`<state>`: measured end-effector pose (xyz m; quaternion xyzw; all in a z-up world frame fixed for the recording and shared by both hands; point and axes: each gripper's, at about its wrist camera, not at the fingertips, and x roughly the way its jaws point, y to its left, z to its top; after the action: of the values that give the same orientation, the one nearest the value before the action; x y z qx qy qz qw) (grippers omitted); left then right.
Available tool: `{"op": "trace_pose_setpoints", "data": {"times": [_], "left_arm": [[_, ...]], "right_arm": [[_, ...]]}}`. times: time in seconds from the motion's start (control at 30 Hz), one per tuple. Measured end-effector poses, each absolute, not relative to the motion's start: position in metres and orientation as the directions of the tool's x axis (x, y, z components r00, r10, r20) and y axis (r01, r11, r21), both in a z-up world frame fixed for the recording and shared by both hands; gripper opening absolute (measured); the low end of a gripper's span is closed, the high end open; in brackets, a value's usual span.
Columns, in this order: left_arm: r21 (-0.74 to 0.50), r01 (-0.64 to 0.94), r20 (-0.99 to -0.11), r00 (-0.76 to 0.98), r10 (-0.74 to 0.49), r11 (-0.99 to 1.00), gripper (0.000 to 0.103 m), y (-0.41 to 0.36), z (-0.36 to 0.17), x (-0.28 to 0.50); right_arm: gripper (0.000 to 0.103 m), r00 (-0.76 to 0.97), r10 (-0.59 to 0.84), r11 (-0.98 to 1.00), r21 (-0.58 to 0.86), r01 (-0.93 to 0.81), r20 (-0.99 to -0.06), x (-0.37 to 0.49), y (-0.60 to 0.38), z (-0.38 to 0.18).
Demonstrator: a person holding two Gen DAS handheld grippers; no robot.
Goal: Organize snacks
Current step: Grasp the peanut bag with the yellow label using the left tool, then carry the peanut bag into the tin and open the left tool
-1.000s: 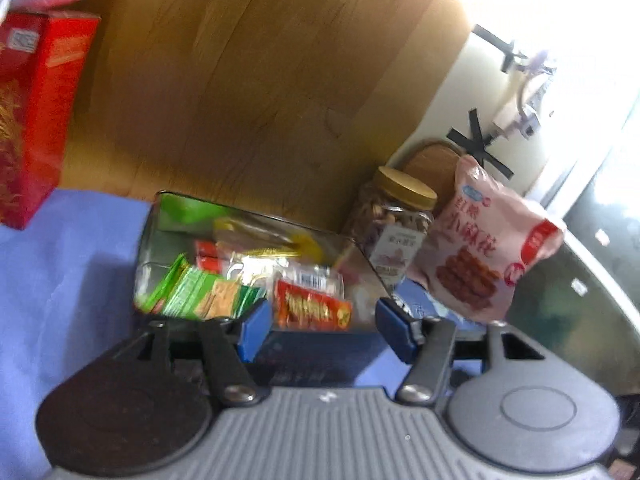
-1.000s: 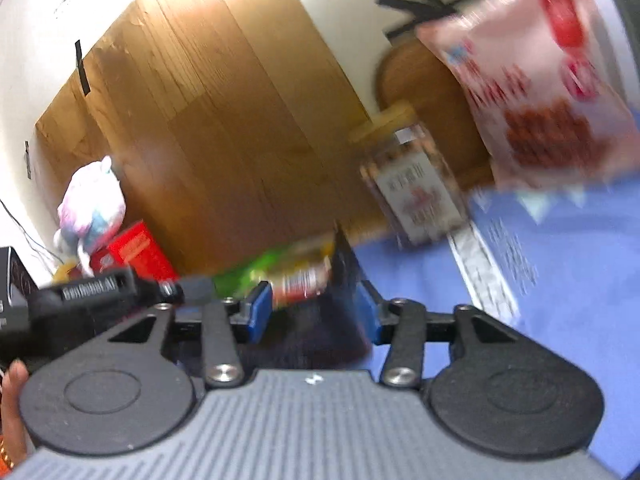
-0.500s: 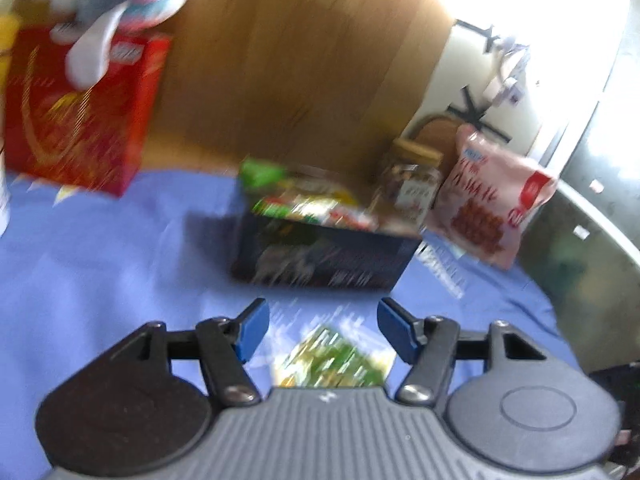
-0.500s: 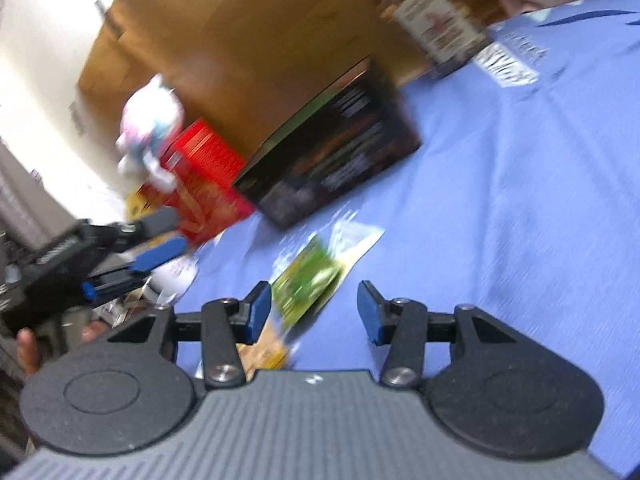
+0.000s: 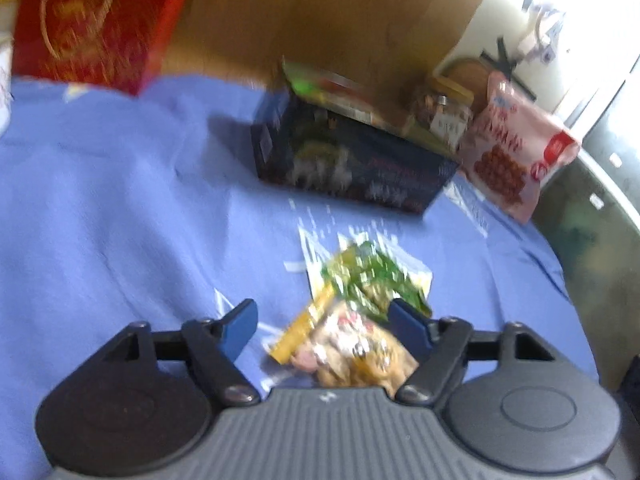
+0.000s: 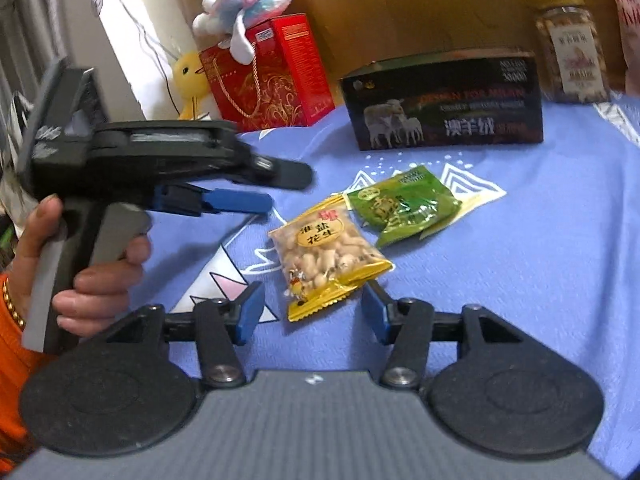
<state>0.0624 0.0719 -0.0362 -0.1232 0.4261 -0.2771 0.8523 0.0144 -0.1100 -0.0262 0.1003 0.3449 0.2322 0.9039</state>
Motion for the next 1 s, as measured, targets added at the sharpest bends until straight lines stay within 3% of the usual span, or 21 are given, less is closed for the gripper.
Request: {"op": "trace_pose_setpoints", "data": {"times": [0.1,0.17,0.3,0.43,0.63,0.83,0.93,1.0], "left_arm": [[-0.379,0.414,-0.668,0.497,-0.554,0.828,0.055,0.062,-0.036,0.050],[-0.384,0.418,-0.673,0.484,-0.560,0.823,0.051,0.062,-0.035,0.043],[-0.414,0.395,-0.664,0.485,-0.569,0.820,0.046,0.070,-0.036,0.029],[-0.440,0.393,-0.630,0.506,-0.589,0.808,0.045,0.078,-0.019,0.032],[-0.402,0.470,-0.524,0.586,-0.619,0.785,0.045,0.056,0.033,0.057],[-0.381,0.475,-0.466,0.642,-0.609,0.793,0.046,0.026,0.056,0.126],[-0.397,0.436,-0.482,0.649,-0.588,0.807,0.047,0.018,0.053,0.167],[-0.386,0.407,-0.497,0.665,-0.558,0.828,0.054,0.011,0.048,0.188]], "right_arm": [[0.058,0.667,0.465,0.885,0.293,-0.361,-0.582,0.015,-0.106,-0.029],[0.057,0.680,0.446,0.894,0.254,-0.369,-0.582,0.014,-0.101,-0.031],[0.042,0.720,0.385,0.918,0.160,-0.362,-0.578,0.012,-0.093,-0.031],[0.040,0.732,0.415,0.908,0.201,-0.367,-0.540,0.018,-0.100,-0.023],[0.040,0.822,0.399,0.917,0.165,-0.363,-0.406,0.050,-0.123,0.013],[0.039,0.849,0.379,0.924,0.202,-0.325,-0.368,0.130,-0.156,0.034],[0.039,0.842,0.373,0.926,0.217,-0.309,-0.390,0.176,-0.161,0.032],[0.041,0.839,0.362,0.930,0.214,-0.298,-0.405,0.196,-0.158,0.025]]}}
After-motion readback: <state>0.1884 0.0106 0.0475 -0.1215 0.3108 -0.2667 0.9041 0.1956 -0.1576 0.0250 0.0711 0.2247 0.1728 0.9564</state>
